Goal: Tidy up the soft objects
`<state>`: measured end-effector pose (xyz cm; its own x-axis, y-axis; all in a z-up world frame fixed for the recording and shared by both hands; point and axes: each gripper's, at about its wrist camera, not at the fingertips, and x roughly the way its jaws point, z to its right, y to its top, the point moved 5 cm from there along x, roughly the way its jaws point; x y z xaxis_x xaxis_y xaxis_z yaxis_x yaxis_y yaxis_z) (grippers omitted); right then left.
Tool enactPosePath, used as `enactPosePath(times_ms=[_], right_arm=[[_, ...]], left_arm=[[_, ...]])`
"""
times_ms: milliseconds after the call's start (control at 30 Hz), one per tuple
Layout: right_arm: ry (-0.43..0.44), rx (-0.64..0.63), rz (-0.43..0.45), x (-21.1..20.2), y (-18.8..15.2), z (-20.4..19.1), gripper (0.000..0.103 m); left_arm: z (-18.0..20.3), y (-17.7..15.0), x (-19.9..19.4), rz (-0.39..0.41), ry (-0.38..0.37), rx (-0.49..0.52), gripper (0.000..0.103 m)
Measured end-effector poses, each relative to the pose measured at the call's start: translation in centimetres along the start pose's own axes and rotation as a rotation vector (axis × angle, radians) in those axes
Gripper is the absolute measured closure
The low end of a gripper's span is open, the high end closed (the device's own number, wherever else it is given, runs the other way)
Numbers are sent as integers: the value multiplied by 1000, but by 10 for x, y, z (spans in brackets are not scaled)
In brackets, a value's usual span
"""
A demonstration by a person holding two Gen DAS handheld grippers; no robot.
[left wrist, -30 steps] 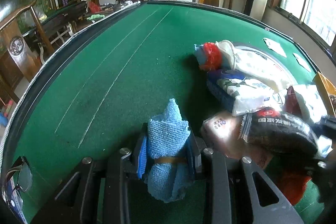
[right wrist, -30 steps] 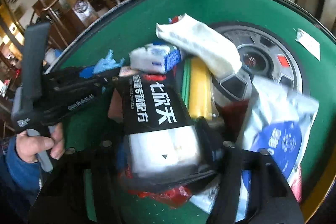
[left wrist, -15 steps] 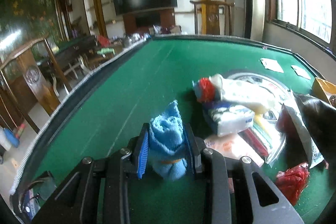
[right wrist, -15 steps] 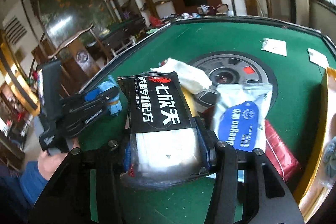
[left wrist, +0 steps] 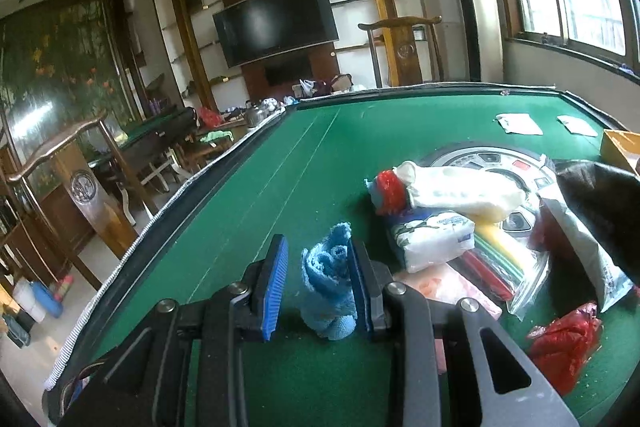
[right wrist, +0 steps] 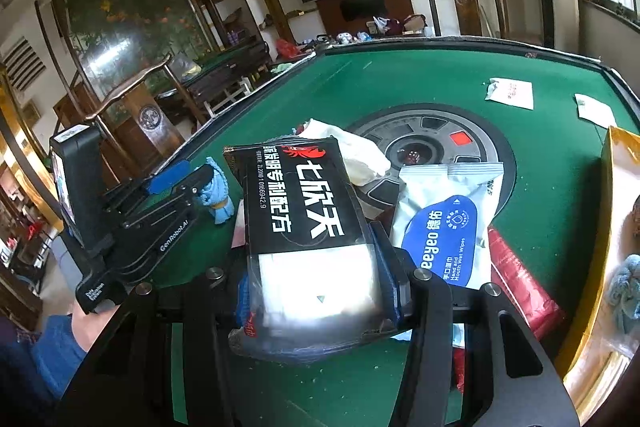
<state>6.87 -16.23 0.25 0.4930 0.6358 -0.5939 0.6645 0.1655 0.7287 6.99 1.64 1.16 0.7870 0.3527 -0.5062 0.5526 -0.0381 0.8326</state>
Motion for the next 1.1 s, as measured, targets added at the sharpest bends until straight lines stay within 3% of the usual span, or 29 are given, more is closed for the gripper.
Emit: enactPosePath(times_ms=[733, 1100], right_arm=[[-38, 61, 80, -30, 10, 23, 54], [-107, 191, 184, -77, 20, 76, 54]], left_arm=[[17, 3, -20, 93, 67, 78, 73], [46, 14, -43, 152, 59, 142, 73]])
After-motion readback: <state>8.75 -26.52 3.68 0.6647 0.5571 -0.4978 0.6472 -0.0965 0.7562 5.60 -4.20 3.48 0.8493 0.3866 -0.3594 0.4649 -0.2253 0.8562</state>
